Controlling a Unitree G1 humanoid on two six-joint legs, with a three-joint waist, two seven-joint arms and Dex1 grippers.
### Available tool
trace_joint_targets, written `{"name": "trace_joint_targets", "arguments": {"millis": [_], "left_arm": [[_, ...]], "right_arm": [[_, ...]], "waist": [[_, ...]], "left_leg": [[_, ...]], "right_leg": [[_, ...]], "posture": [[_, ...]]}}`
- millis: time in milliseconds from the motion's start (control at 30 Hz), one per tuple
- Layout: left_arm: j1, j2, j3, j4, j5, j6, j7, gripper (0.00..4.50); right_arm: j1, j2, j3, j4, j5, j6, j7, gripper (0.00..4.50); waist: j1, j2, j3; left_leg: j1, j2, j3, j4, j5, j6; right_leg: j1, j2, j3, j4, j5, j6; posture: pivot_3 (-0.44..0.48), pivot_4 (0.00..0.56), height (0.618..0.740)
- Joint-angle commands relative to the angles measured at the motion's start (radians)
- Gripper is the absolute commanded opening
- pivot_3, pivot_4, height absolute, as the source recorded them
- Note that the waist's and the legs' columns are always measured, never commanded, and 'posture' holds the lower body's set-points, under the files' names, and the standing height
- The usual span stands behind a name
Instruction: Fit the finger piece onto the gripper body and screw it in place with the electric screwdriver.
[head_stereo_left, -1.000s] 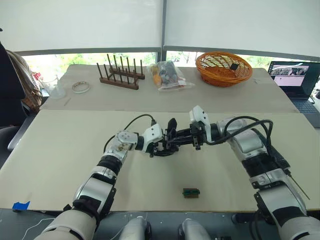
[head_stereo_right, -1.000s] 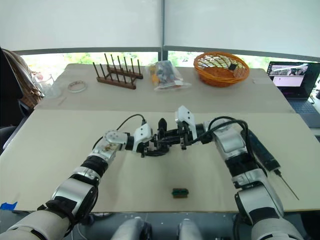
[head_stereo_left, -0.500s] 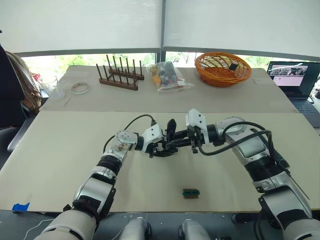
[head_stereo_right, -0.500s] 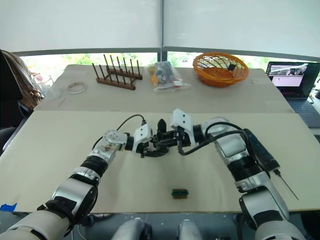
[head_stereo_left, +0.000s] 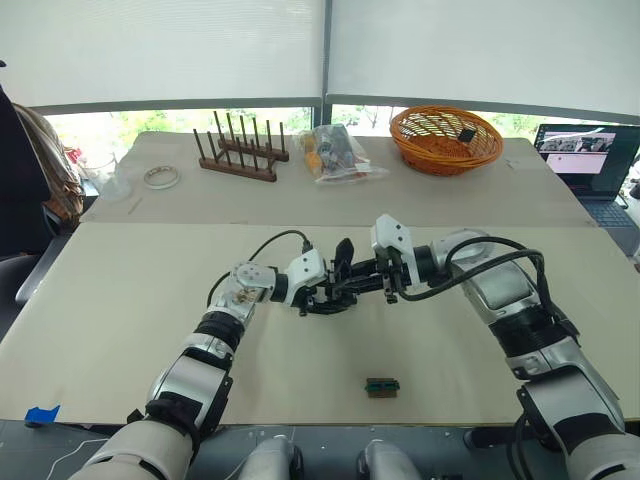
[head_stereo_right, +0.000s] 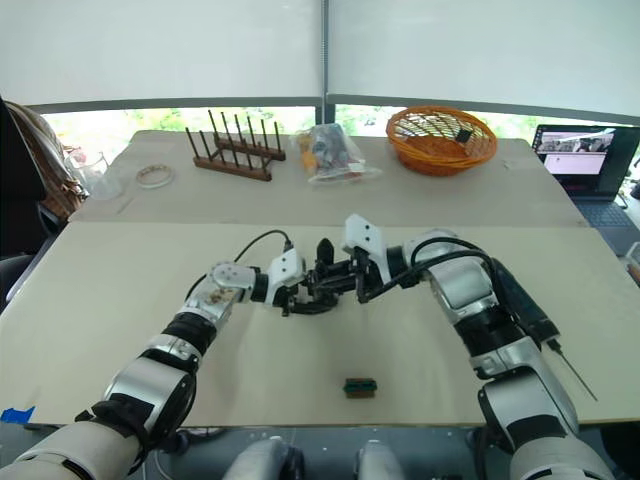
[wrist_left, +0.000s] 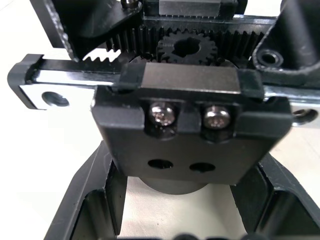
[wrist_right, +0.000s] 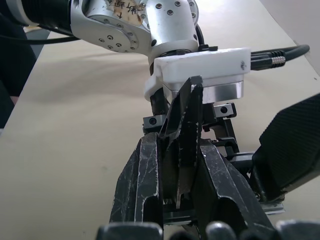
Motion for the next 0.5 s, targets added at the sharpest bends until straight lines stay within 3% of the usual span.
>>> {"name": "trace_joint_targets", "arguments": {"millis": [33, 200, 500], "left_arm": [[-0.036, -0.006, 0.047, -0.078, -0.063, -0.024, -0.014, 2.31], [-0.037, -0.006, 0.048, -0.077, -0.064, -0.025, -0.014, 2.31], [-0.028, -0.007, 0.05, -0.088, -0.067, -0.024, -0.013, 2.31]], "right_arm": [[0.117, -0.067, 0.116, 0.153, -0.157, 0.119, -0.033, 0.4], [0.054, -0.038, 0.079, 0.113, -0.091, 0.214, -0.026, 0.4], [0.11, -0.08, 0.121, 0.114, -0.172, 0.126, -0.038, 0.4]], "waist": [[0.0, 0.0, 0.0], [0.002, 0.0, 0.0], [0.006, 0.0, 0.0]], "left_leg": [[0.0, 0.0, 0.0, 0.0, 0.0, 0.0], [-0.001, 0.0, 0.0, -0.001, 0.0, 0.0], [-0.002, 0.0, 0.0, -0.002, -0.001, 0.0]], "right_leg": [[0.0, 0.0, 0.0, 0.0, 0.0, 0.0], [-0.001, 0.0, 0.0, -0.001, 0.0, 0.0], [-0.001, -0.001, 0.0, -0.003, 0.0, 0.0]], "posture": [[0.0, 0.15, 0.74], [0.0, 0.15, 0.74], [0.0, 0.15, 0.74]]}}
